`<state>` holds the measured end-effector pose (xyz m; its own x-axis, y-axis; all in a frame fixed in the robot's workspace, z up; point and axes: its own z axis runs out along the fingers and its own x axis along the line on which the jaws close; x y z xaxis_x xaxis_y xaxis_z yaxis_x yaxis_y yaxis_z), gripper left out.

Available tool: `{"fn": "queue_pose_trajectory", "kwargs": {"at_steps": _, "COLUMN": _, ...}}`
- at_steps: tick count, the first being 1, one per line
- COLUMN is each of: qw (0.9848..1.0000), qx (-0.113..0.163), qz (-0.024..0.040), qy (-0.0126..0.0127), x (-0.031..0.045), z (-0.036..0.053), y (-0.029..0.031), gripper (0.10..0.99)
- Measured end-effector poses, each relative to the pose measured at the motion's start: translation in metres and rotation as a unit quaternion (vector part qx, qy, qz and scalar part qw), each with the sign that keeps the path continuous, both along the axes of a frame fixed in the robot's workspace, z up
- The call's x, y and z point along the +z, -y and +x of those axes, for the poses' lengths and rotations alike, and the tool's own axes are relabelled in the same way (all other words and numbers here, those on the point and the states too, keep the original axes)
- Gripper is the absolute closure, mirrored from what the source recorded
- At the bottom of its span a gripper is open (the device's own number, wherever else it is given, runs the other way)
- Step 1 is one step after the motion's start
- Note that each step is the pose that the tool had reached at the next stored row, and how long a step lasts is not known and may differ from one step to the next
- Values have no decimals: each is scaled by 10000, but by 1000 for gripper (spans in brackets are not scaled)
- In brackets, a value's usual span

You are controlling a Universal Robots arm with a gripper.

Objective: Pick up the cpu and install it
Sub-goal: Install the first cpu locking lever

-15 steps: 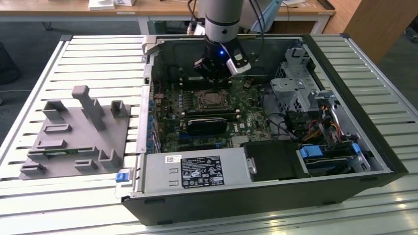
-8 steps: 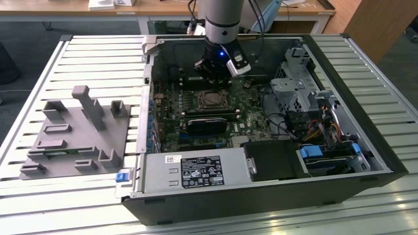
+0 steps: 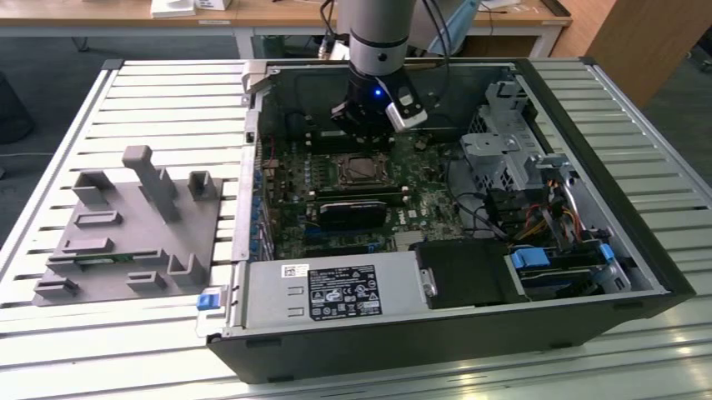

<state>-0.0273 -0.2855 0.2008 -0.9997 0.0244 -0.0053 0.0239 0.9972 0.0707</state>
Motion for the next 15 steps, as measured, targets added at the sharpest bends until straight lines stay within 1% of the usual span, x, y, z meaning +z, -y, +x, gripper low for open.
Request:
{"fn": "queue_pose_trajectory", "kwargs": {"at_steps": 3, "qw": 10000, "qx": 0, "qz": -32, "qy": -1, "x": -8, "z": 1, "y": -1, "gripper": 980}}
{"fn": "queue_pose_trajectory", "kwargs": {"at_steps": 8, "qw": 10000, "qx": 0, "qz": -39, "qy": 0, "x": -9, "z": 1, "y": -1, "gripper": 980}}
{"fn": "queue_pose_trajectory", "kwargs": {"at_steps": 10, "qw": 10000, "qx": -1, "qz": -67, "qy": -1, "x": -10, "z": 1, "y": -2, "gripper": 980}}
{"fn": "queue_pose_trajectory", "kwargs": {"at_steps": 11, "qw": 9999, "qx": 0, "qz": -116, "qy": -1, "x": -17, "z": 3, "y": -6, "gripper": 980}}
{"fn": "queue_pose_trajectory", "kwargs": {"at_steps": 15, "qw": 9999, "qx": 0, "qz": -137, "qy": -2, "x": -34, "z": 6, "y": -13, "gripper": 980}}
